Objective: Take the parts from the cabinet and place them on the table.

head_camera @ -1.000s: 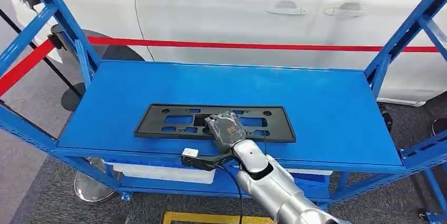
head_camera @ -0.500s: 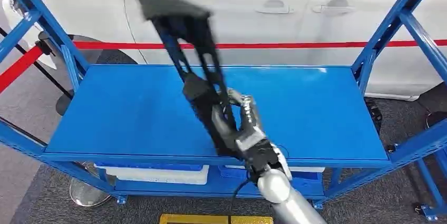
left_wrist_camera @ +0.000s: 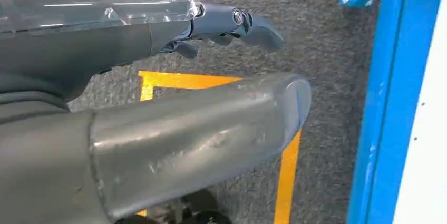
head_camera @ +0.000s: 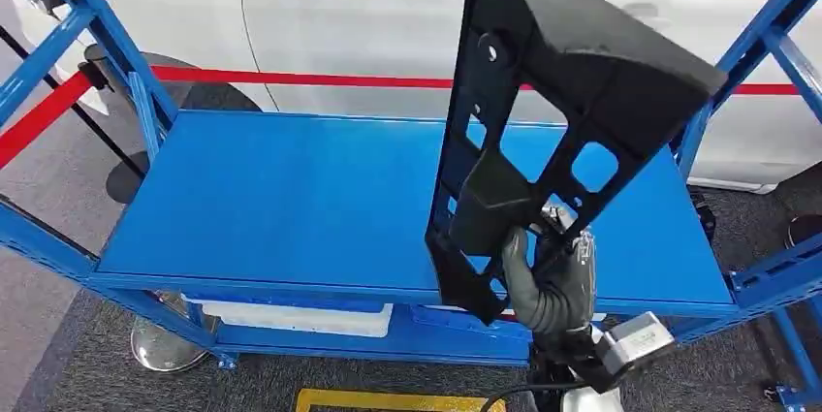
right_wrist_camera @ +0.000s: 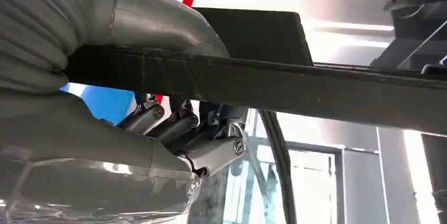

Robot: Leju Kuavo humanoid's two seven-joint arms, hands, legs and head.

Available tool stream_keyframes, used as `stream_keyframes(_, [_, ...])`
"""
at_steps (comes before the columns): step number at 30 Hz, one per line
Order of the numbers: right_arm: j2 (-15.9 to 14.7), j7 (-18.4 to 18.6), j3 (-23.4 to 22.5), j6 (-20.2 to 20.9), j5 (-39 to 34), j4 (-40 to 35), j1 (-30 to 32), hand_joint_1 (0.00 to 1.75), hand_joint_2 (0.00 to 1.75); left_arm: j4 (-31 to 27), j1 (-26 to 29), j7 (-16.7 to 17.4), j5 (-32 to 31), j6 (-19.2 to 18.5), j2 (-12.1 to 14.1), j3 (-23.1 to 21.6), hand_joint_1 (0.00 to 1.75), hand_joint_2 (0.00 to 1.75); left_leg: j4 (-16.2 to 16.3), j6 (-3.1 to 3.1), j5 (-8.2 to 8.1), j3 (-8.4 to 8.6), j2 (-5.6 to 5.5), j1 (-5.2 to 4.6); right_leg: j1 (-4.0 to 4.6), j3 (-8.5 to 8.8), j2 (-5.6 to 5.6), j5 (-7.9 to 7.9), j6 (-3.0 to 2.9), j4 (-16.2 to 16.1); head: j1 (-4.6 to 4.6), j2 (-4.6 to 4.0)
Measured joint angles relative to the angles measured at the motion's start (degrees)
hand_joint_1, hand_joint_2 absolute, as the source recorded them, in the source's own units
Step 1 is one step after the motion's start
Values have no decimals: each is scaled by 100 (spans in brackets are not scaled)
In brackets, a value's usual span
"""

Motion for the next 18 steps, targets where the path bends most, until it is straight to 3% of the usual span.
stream_keyframes(1, [-17, -97, -7, 49, 0, -20, 124, 175, 175, 0, 0, 20, 0, 11, -2, 17, 0, 0, 54, -45, -27, -42, -4, -48, 47, 26, 9, -55, -30, -60, 7, 0])
stream_keyframes(5, [-52, -222, -35, 123, -2, -94, 435, 175, 175, -2, 7, 33, 0, 17, -2, 67, 0, 0, 21, -178, -3, -42, -1, -24, 54, -29, 35, -7, -166, -63, -7, 0])
stream_keyframes(7, [-57, -226, -50, 153, 0, -129, 471, 175, 175, -2, -1, 39, -11, 20, -13, 94, 0, 0, 329, -204, -344, -149, 15, -4, 27, -44, 10, 45, -256, -109, -31, 0])
stream_keyframes(9, [-57, -268, -64, 309, 4, -158, 569, 175, 175, -4, -2, 74, -11, 39, -13, 118, 0, 0, 1201, -231, -884, -465, 14, -3, 48, -100, -4, 83, -303, -107, -61, 0])
stream_keyframes(10, [-59, -326, -79, 432, 4, -162, 655, 175, 175, -4, -1, 98, -9, 50, -13, 133, 0, 0, 1580, -238, -1064, -588, 14, -3, 62, -131, -13, 103, -310, -105, -57, 0])
stream_keyframes(11, [-59, -422, -96, 555, 2, -162, 777, 175, 175, -7, 1, 137, -9, 70, -13, 142, 0, 0, 1779, -235, -1127, -618, 14, -4, 73, -165, -23, 131, -310, -100, -61, 0])
stream_keyframes(12, [-63, -541, -105, 641, 4, -162, 903, 175, 175, -7, 8, 179, -13, 98, -13, 146, 0, 0, 1659, -219, -1044, -501, 15, -4, 83, -198, -27, 158, -304, -94, -59, 0])
stream_keyframes(13, [-68, -650, -114, 722, 9, -162, 1007, 175, 175, -7, 15, 227, -18, 123, -13, 151, 0, 0, 1283, -199, -857, -255, 15, -5, 89, -235, -26, 186, -296, -85, -57, 0])
stream_keyframes(15, [-74, -788, -140, 862, 11, -162, 1154, 175, 175, -7, 9, 302, -35, 151, -13, 157, 0, 0, 183, -140, -450, 421, 13, -12, 95, -294, -11, 245, -266, -60, -61, 0])
stream_keyframes(16, [-78, -850, -162, 926, -2, -162, 1244, 175, 175, -15, -10, 353, -37, 168, -13, 166, 0, 0, -117, -115, -523, 538, 7, -33, 107, -302, -12, 279, -229, -55, -61, 0])
stream_keyframes(18, [-87, -936, -223, 1059, -64, -160, 1420, 175, 175, -17, -1, 437, -39, 195, -17, 179, 0, 0, -102, -81, -403, 494, 0, -79, 106, -298, -19, 347, -145, -68, -35, 0])
